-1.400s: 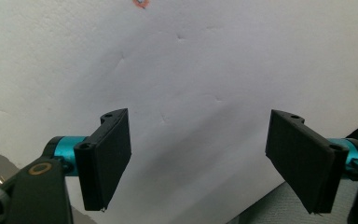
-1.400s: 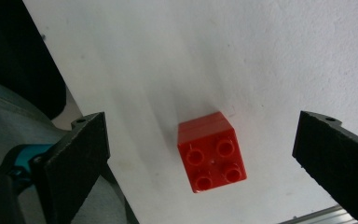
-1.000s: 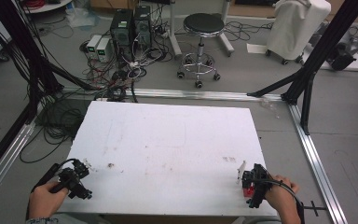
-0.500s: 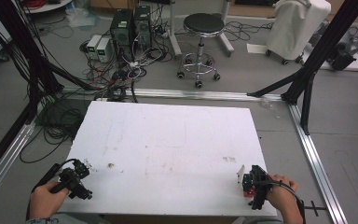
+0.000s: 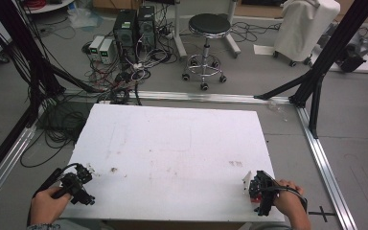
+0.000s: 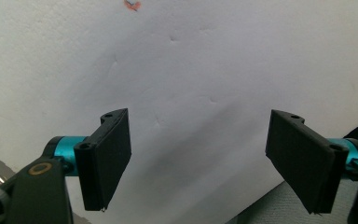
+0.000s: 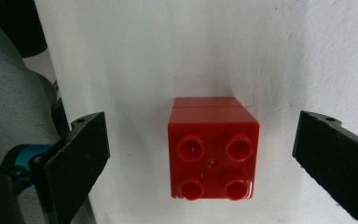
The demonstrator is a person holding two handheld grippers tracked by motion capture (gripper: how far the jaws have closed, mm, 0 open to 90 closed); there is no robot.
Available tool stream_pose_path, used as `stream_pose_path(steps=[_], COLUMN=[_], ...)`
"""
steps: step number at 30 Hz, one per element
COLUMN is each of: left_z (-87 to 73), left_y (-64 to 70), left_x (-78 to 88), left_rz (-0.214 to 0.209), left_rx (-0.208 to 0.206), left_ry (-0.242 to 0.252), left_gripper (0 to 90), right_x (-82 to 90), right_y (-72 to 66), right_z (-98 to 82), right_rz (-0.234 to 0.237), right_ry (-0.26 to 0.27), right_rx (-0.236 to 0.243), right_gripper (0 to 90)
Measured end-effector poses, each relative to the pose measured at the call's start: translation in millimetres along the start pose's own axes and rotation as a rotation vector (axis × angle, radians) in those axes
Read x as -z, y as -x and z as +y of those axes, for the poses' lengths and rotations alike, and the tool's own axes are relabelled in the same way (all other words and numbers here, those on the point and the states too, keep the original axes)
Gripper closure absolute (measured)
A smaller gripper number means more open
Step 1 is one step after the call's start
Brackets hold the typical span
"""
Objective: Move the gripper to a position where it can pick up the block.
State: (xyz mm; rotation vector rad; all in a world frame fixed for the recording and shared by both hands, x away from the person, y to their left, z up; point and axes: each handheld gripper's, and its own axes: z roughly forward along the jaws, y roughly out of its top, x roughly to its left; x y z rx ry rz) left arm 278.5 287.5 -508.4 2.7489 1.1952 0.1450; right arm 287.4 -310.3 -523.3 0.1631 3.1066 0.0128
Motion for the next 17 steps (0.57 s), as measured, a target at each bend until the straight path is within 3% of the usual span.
stream_pose_path(steps=[17], left_z=[0.1], left_y=[0.3], left_x=[-0.4], left_rz=[0.006], left_rx=[-0.013], left_ry=[-0.007], left_gripper=[22.6], right_x=[0.0], right_y=[0.2], right_z=[-0.3], right_rz=[0.001], right_ry=[-0.016], right_rx=[-0.005], right_gripper=[3.0])
